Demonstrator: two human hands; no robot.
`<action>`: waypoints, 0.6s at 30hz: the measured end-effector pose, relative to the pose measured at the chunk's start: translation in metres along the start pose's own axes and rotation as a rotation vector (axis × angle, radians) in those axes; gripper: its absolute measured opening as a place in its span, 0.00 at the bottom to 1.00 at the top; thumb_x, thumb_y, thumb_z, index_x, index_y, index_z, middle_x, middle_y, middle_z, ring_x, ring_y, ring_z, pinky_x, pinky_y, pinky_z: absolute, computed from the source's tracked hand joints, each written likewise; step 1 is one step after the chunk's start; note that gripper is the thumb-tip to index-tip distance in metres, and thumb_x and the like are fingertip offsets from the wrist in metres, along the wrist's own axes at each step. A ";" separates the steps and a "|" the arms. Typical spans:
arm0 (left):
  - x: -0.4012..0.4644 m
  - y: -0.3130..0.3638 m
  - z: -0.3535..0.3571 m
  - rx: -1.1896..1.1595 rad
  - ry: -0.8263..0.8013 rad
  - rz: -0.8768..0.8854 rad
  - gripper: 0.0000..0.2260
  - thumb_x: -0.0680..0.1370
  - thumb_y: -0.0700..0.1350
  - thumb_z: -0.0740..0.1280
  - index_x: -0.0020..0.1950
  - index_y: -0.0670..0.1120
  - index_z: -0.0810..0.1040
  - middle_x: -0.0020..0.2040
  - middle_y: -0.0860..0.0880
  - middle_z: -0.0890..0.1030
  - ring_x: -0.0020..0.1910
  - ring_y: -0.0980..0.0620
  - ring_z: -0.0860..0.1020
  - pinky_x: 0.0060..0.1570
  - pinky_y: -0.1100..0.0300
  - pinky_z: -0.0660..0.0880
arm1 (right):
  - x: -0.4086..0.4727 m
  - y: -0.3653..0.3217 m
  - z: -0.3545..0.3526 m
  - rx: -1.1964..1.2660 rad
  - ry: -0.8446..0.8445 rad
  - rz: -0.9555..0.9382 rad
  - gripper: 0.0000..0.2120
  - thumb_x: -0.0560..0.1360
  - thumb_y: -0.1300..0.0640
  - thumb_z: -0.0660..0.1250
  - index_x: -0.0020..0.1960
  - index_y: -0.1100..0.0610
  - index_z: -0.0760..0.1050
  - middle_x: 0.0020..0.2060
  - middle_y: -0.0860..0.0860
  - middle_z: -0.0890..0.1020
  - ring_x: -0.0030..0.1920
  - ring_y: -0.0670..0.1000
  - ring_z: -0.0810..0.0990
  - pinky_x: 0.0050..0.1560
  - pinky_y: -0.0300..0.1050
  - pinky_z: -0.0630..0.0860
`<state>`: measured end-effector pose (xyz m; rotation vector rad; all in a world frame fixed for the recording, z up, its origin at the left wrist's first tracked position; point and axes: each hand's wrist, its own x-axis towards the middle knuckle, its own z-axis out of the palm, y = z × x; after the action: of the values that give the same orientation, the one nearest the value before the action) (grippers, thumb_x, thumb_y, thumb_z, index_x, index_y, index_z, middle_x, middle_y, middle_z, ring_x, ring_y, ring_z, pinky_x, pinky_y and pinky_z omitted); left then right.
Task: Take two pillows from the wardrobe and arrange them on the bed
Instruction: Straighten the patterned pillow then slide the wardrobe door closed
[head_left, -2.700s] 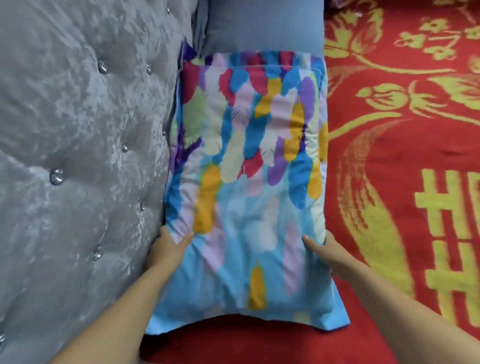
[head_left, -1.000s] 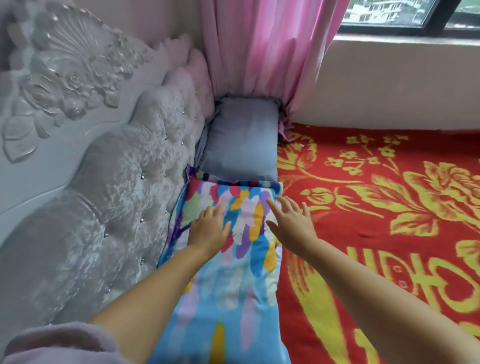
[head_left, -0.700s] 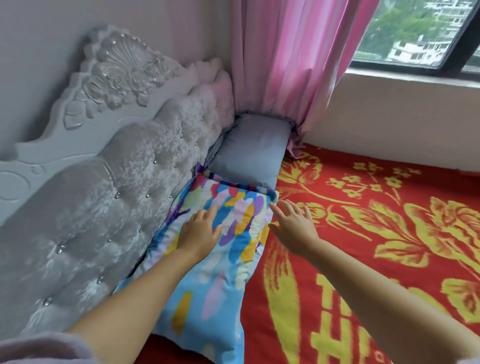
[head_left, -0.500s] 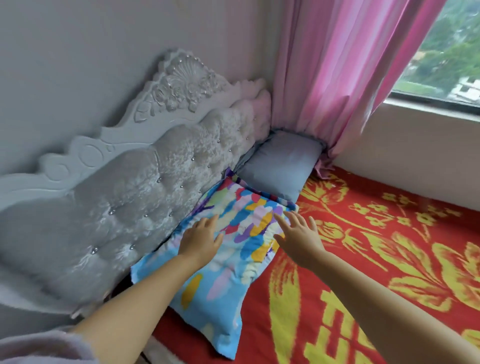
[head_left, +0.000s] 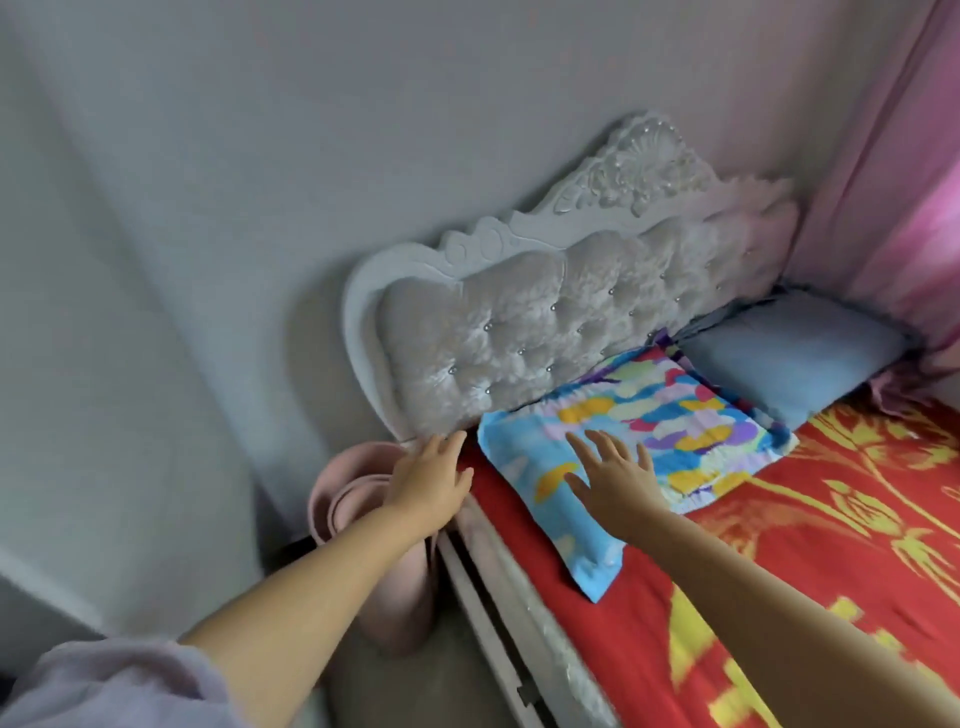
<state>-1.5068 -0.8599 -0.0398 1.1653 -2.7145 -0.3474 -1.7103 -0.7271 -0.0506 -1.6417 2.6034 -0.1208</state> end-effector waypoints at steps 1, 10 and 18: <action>-0.022 -0.010 -0.003 -0.001 -0.008 -0.022 0.24 0.79 0.52 0.58 0.74 0.48 0.61 0.68 0.44 0.71 0.65 0.43 0.72 0.61 0.49 0.72 | -0.012 -0.017 0.003 -0.008 -0.016 -0.031 0.27 0.79 0.43 0.52 0.76 0.46 0.50 0.76 0.49 0.56 0.76 0.50 0.52 0.74 0.61 0.46; -0.178 -0.061 -0.028 0.050 0.103 -0.138 0.21 0.78 0.49 0.59 0.71 0.49 0.65 0.67 0.45 0.73 0.62 0.42 0.74 0.56 0.49 0.74 | -0.066 -0.134 -0.005 -0.084 -0.022 -0.374 0.28 0.79 0.43 0.52 0.76 0.46 0.50 0.74 0.50 0.60 0.75 0.51 0.55 0.74 0.60 0.49; -0.304 -0.087 -0.048 0.093 0.149 -0.474 0.22 0.80 0.50 0.57 0.73 0.47 0.62 0.66 0.45 0.72 0.64 0.44 0.71 0.60 0.50 0.70 | -0.132 -0.232 0.008 -0.080 -0.049 -0.770 0.28 0.79 0.43 0.54 0.76 0.46 0.52 0.74 0.48 0.62 0.74 0.51 0.58 0.74 0.56 0.53</action>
<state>-1.2285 -0.7035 -0.0367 1.7823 -2.3262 -0.1826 -1.4446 -0.7075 -0.0338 -2.5308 1.8163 -0.0072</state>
